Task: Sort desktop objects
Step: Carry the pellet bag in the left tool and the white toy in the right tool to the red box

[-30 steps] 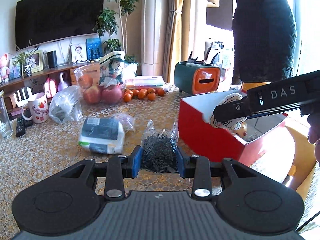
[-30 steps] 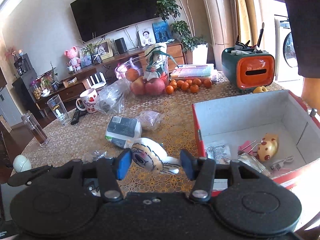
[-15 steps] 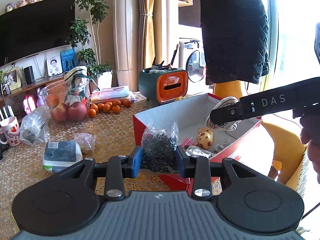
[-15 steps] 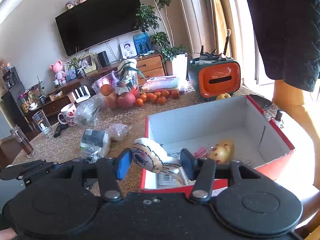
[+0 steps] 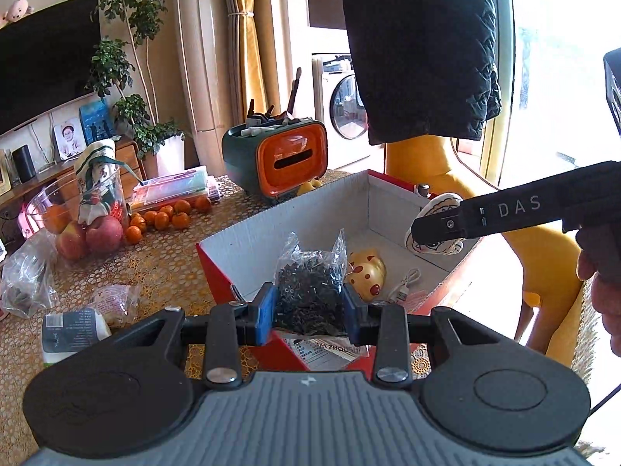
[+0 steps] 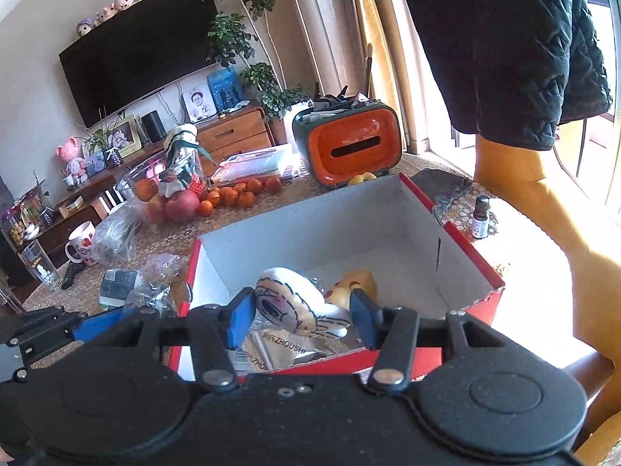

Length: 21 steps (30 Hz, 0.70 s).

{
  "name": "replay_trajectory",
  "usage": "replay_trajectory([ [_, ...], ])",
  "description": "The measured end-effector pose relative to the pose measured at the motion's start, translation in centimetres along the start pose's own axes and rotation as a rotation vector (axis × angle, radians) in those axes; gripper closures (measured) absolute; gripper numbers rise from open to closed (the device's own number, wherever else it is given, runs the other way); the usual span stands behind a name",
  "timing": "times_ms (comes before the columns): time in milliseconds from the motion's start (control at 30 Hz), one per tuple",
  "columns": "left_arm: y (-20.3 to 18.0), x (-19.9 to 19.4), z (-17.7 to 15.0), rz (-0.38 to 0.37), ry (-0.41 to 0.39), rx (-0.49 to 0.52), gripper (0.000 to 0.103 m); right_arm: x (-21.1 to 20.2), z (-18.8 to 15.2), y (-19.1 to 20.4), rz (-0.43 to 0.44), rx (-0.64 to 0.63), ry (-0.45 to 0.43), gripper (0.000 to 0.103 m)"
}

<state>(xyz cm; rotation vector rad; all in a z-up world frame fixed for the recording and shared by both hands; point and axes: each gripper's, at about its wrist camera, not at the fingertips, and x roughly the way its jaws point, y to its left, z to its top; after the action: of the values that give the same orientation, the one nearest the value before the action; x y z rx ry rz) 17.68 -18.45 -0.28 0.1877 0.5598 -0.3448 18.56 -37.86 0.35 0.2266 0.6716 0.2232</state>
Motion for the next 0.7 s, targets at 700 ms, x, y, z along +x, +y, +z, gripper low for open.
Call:
replay_trajectory([
  [700,1.3,12.1,3.5,-0.017,0.262,0.014,0.068,7.8,1.3,-4.6,-0.127,-0.06,0.115,0.05],
])
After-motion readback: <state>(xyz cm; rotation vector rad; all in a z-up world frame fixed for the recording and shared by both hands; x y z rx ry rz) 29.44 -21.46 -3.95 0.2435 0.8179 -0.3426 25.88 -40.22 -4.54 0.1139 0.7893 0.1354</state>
